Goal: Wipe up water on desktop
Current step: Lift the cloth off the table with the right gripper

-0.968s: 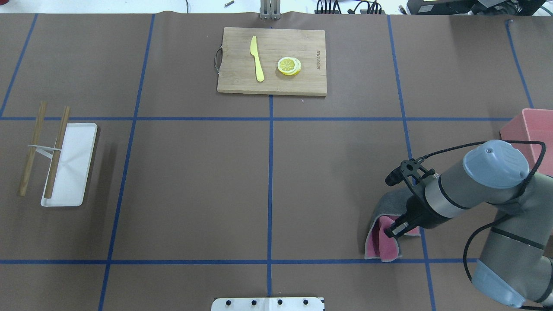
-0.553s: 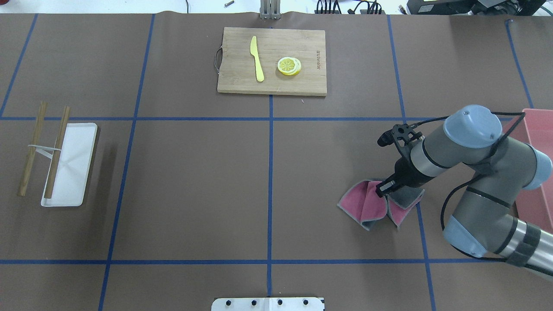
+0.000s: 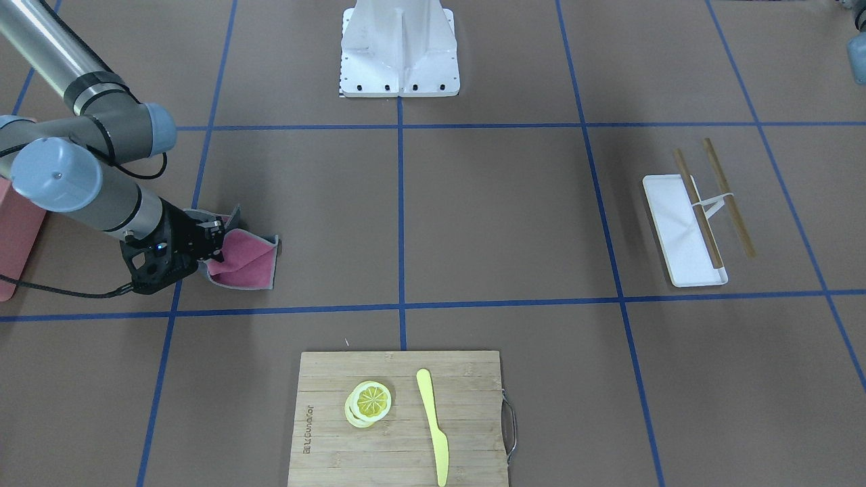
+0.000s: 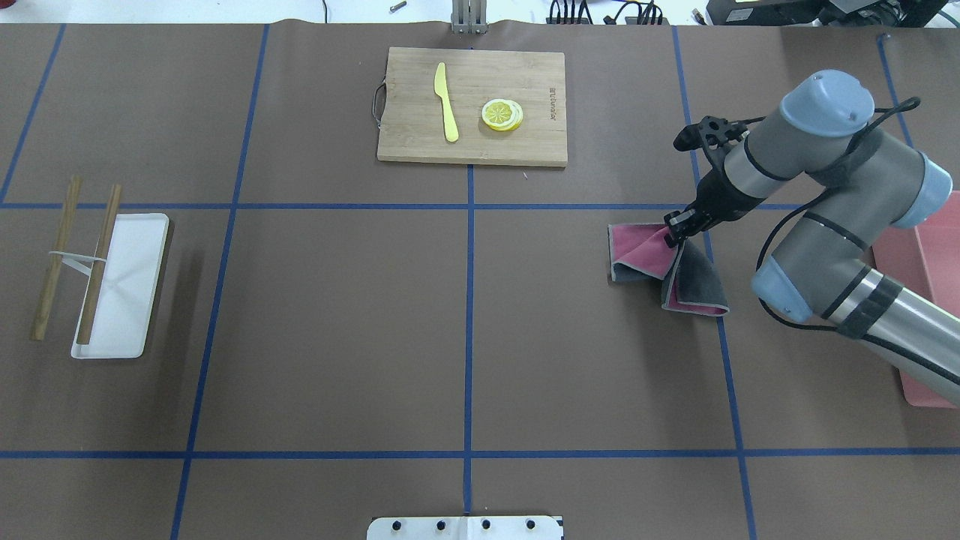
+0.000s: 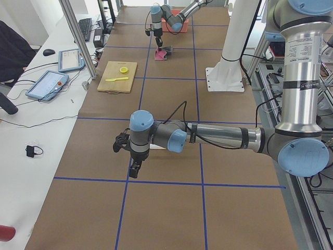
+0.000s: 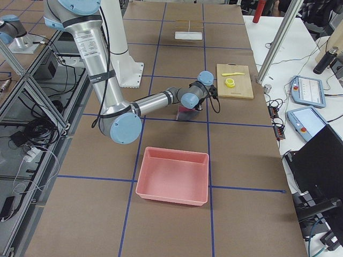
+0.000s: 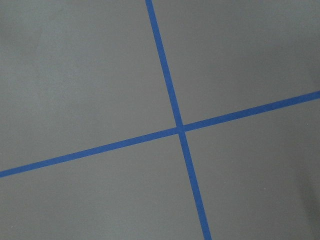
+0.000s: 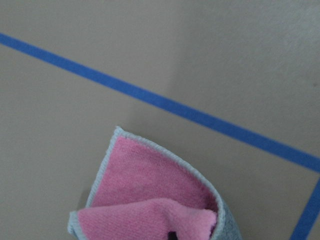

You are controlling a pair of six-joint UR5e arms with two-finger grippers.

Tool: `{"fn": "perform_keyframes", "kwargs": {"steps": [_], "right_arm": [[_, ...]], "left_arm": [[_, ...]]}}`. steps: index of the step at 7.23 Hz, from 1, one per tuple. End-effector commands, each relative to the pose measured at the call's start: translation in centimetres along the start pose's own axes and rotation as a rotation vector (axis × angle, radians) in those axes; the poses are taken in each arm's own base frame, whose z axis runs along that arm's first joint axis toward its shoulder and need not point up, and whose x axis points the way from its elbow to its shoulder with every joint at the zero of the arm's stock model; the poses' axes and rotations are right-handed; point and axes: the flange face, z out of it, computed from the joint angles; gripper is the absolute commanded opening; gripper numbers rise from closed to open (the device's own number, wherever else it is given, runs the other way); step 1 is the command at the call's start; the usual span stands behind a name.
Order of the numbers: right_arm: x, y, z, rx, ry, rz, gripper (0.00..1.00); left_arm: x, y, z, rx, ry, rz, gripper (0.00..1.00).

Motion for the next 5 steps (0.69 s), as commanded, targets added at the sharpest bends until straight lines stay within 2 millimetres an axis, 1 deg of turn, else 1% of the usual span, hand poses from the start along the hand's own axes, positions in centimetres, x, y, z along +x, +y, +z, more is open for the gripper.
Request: {"fn": "perform_keyframes", "kwargs": {"steps": [1, 2, 3, 4, 5], "right_arm": [[2.6, -2.6, -3.4, 0.053, 0.011, -0.01, 0.0], [2.9, -4.5, -7.3, 0.116, 0.009, -0.012, 0.0], [3.5, -5.0, -11.8, 0.18, 0.0, -0.012, 0.0], [4.7, -4.9, -15.9, 0.232, -0.008, -0.001, 0.0], [6.9, -4.1, -21.3, 0.274, -0.048, 0.024, 0.0]], "left_arm": [[-0.1, 0.0, 0.1, -0.002, 0.0, -0.001, 0.99], [-0.2, 0.0, 0.2, -0.004, 0.0, -0.001, 0.99], [-0.2, -0.1, 0.3, -0.005, 0.0, -0.002, 0.99], [-0.2, -0.1, 0.3, -0.005, 0.0, -0.002, 0.99], [-0.2, -0.1, 0.3, -0.005, 0.0, -0.002, 0.99]]}}
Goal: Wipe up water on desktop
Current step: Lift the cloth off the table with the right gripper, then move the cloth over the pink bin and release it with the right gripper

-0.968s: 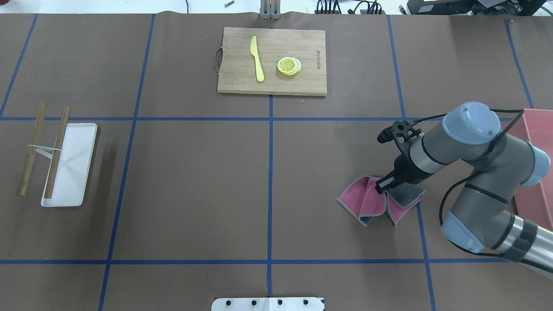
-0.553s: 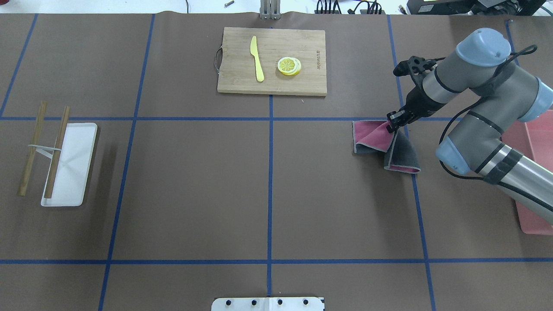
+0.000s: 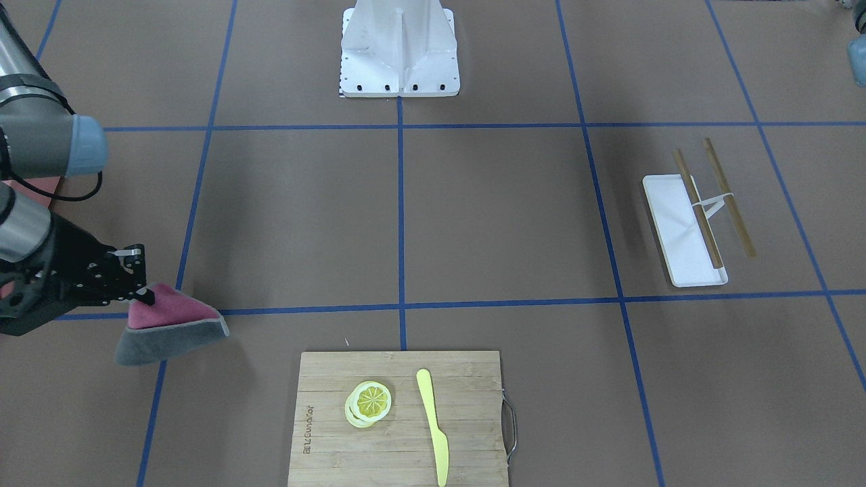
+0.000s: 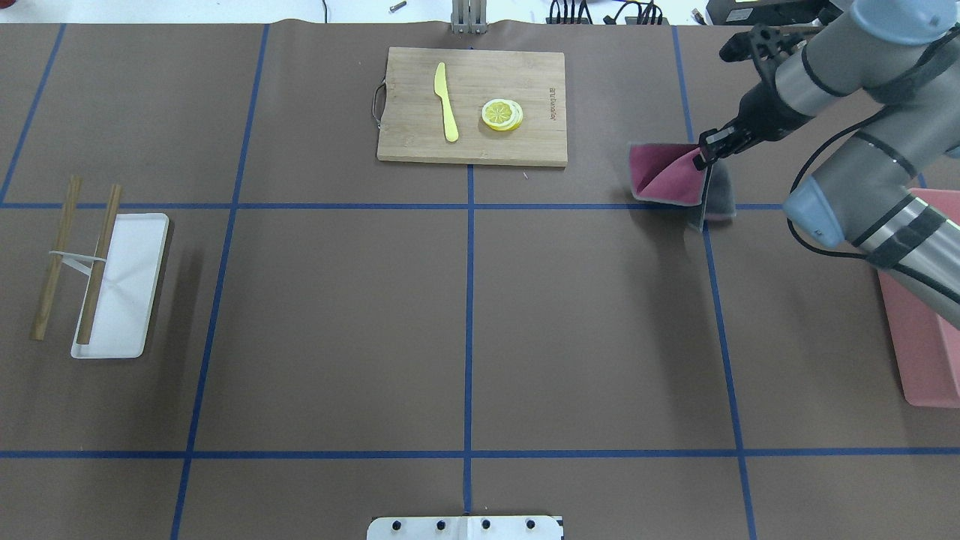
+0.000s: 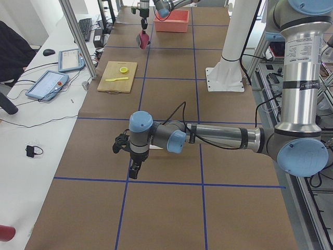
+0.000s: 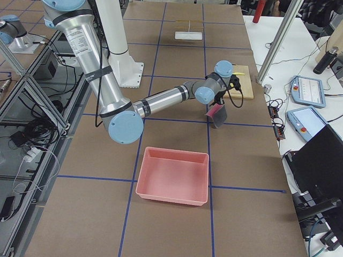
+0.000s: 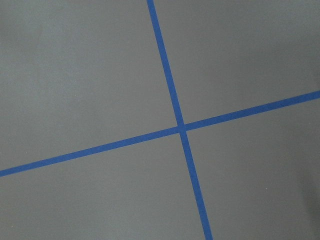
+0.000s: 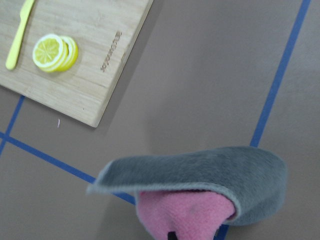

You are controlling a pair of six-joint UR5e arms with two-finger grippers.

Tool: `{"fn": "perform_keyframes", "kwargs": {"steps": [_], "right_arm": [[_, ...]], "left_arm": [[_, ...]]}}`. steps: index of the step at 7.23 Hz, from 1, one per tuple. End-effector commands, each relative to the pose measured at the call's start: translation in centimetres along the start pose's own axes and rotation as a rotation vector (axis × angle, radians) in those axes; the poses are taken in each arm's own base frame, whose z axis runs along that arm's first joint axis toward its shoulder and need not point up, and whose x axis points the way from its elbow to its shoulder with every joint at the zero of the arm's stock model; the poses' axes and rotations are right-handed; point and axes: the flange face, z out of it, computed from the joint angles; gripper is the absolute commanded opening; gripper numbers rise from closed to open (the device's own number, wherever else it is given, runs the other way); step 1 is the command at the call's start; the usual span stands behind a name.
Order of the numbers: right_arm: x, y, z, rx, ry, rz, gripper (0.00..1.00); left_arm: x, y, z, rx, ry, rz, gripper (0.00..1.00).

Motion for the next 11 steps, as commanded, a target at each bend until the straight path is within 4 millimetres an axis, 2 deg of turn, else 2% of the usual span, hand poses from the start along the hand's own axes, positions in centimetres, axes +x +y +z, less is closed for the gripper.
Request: {"fn": "perform_keyframes", "kwargs": {"steps": [1, 2, 4, 5, 7, 8, 9, 11], "right_arm": [[6.5, 0.5, -12.1, 0.088, -0.089, 0.086, 0.0], [8.8, 3.0, -15.9, 0.125, -0.096, 0.11, 0.0], [14.8, 12.9, -19.0, 0.16, -0.033, 0.136, 0.0], [17.0, 18.7, -18.9, 0.141, -0.011, 0.159, 0.0], [20.8, 27.6, -16.7, 0.067, 0.04, 0.161, 0.0], [21.8, 29.8, -16.2, 0.047, 0.07, 0.174, 0.0], [22.2, 30.8, -15.9, 0.037, 0.076, 0.189, 0.0], [22.6, 31.1, -15.8, 0.034, 0.1, 0.197, 0.0]], "left_arm": [[0.1, -0.1, -0.2, 0.003, 0.002, 0.003, 0.99], [0.2, -0.1, -0.2, 0.006, 0.002, 0.003, 0.99], [0.3, -0.2, -0.4, 0.01, 0.002, 0.005, 0.99], [0.4, -0.3, -0.6, 0.014, 0.002, 0.008, 0.99], [0.4, -0.2, -0.5, 0.011, 0.002, 0.006, 0.99], [0.3, -0.1, -0.4, 0.009, 0.002, 0.005, 0.99], [0.3, -0.1, -0.4, 0.009, 0.002, 0.004, 0.99], [0.3, -0.2, -0.4, 0.01, 0.002, 0.005, 0.99]]}}
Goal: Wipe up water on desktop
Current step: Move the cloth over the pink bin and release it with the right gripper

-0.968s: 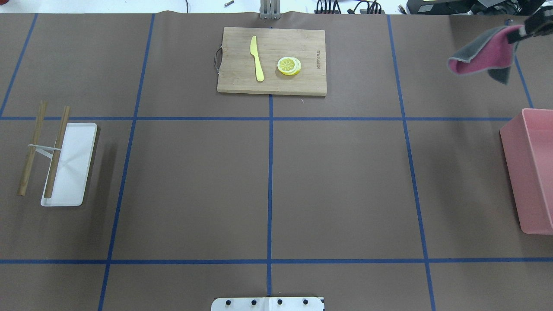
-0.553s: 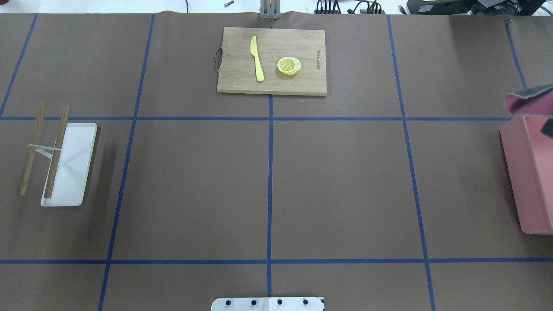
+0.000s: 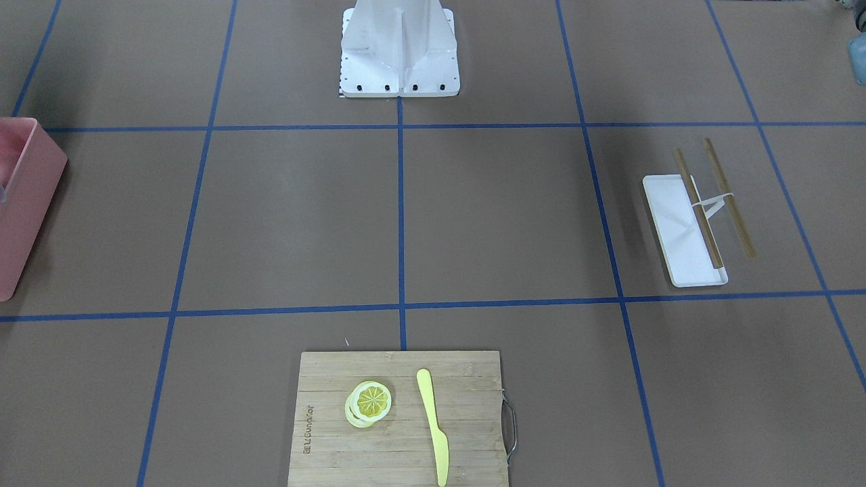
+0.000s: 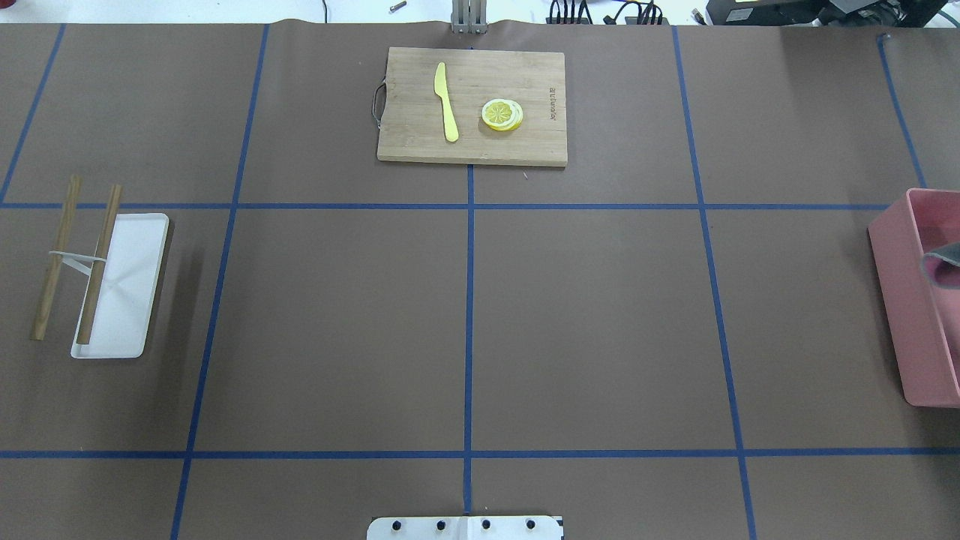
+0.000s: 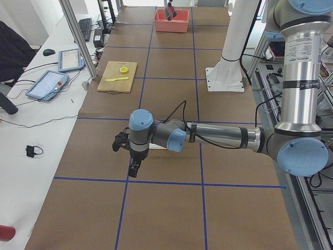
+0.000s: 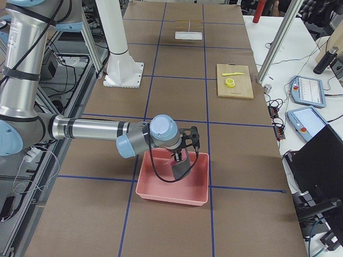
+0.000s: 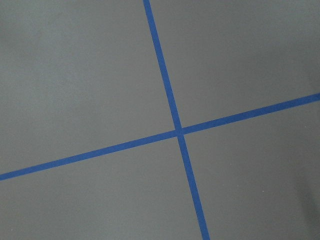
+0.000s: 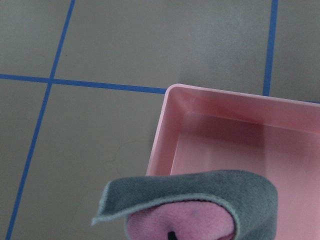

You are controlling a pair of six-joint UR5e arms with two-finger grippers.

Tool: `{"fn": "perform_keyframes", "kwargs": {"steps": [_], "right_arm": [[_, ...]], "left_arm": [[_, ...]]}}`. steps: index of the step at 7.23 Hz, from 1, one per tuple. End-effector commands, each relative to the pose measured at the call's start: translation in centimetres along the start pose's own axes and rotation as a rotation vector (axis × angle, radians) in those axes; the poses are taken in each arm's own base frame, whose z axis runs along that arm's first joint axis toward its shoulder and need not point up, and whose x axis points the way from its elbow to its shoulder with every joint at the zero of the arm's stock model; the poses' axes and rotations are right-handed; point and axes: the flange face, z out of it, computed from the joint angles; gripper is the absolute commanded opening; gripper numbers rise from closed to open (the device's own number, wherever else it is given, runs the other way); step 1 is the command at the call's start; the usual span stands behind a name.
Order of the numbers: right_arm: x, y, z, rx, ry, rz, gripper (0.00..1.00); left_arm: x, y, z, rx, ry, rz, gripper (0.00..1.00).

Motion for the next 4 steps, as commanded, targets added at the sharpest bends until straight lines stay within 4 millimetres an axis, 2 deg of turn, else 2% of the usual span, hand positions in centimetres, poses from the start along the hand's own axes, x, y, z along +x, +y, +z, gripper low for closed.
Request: {"fn": "perform_keyframes", "kwargs": {"steps": [1, 3, 4], "right_arm": [[0.68, 0.33, 0.2, 0.001, 0.047, 0.005, 0.99], [1.31, 0.17, 0.43, -0.018, 0.09, 0.03, 1.0], [1.47, -0.17, 1.15, -0.058, 0.146, 0.01, 1.0]], "left_arm": [[-0.01, -0.02, 0.01, 0.0, 0.0, 0.001, 0.99], [0.04, 0.25, -0.21, 0.004, 0.0, 0.004, 0.99], [-0.16, 0.43, 0.08, -0.002, -0.001, 0.008, 0.99]]}}
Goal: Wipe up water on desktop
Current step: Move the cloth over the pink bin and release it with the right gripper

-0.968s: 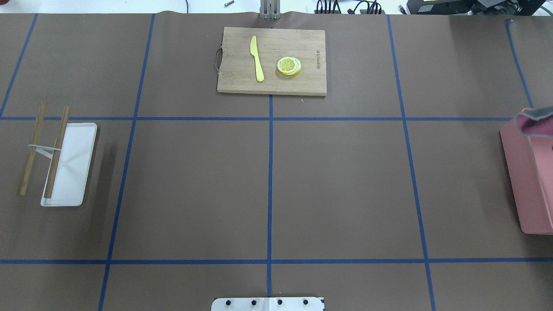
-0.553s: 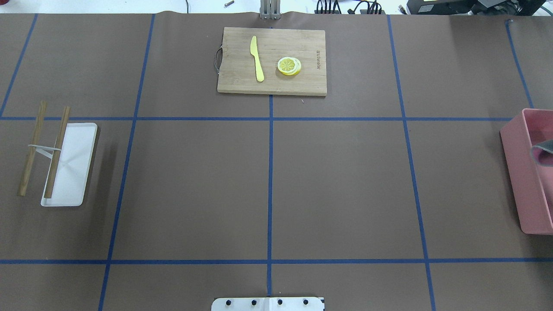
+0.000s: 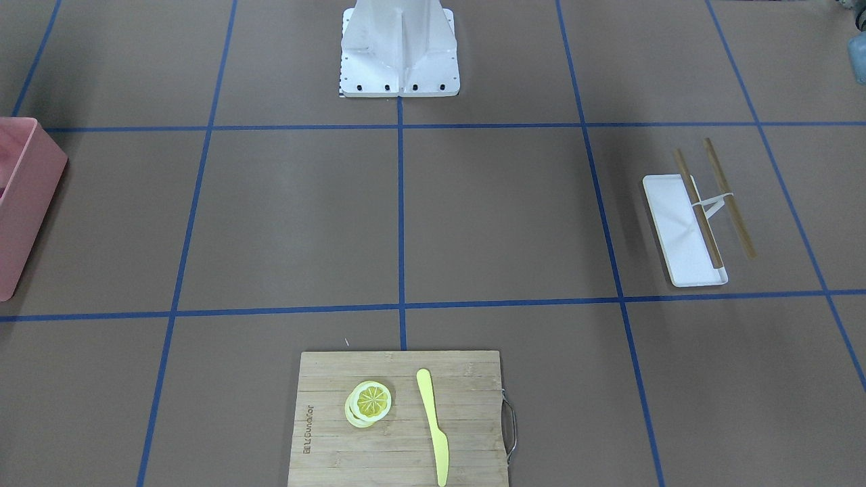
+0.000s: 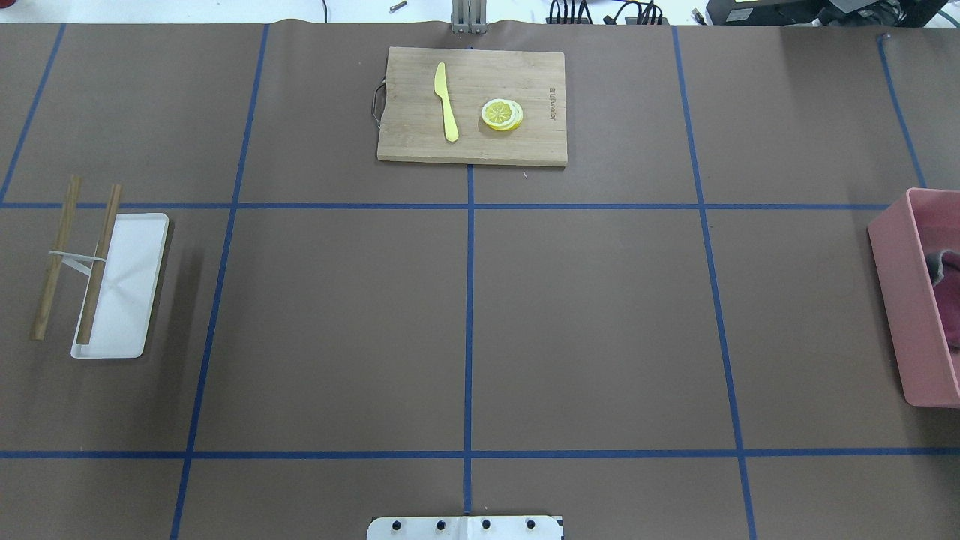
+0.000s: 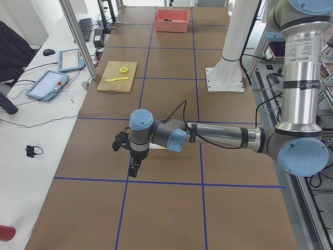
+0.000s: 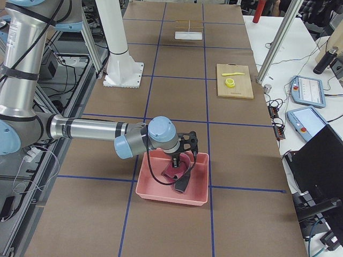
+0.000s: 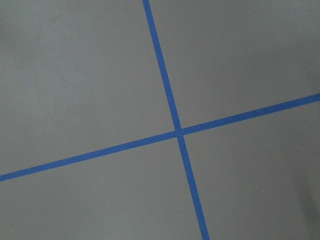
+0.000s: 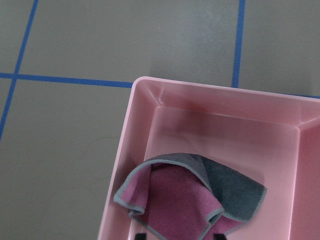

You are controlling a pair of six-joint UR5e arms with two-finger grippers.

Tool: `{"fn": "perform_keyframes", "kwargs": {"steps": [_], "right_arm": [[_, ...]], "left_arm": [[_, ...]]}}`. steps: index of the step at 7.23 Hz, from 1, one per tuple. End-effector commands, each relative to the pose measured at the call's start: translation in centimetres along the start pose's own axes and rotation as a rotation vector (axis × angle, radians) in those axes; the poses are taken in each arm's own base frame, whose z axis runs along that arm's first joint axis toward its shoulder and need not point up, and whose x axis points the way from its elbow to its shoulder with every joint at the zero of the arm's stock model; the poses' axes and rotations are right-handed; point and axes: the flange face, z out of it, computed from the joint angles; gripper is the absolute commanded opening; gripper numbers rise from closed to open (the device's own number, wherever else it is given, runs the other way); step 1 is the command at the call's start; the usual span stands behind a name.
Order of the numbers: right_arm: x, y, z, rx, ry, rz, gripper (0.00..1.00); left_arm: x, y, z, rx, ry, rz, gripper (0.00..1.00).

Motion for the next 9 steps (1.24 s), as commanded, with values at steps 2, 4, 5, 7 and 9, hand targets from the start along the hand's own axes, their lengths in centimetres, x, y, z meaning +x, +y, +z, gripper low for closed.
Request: {"fn": "perform_keyframes", "kwargs": {"steps": [2, 4, 5, 7, 9], "right_arm": [[-0.3, -4.3, 0.7, -0.157, 0.167, -0.045, 1.0], [-2.3, -11.4, -1.6, -0.27, 0.244, -0.065, 1.0], [-1.4, -11.7, -1.9, -0.289, 0.23, -0.066, 1.0], [0.5, -10.9, -1.5, -0.299, 0.217, -0.021, 1.0], [0.2, -11.3, -1.5, -0.291, 0.22, 0.01, 1.0]], "left_arm": [[-0.5, 0.6, 0.4, -0.012, -0.004, -0.005, 0.99], [-1.3, 0.9, 0.4, -0.025, -0.011, -0.037, 0.99], [-3.0, 1.3, 0.5, -0.057, -0.015, -0.089, 0.99], [-6.9, 3.3, -0.3, -0.095, -0.021, -0.206, 0.99], [-8.1, 4.5, -1.5, -0.089, 0.106, -0.292, 0.99]]}}
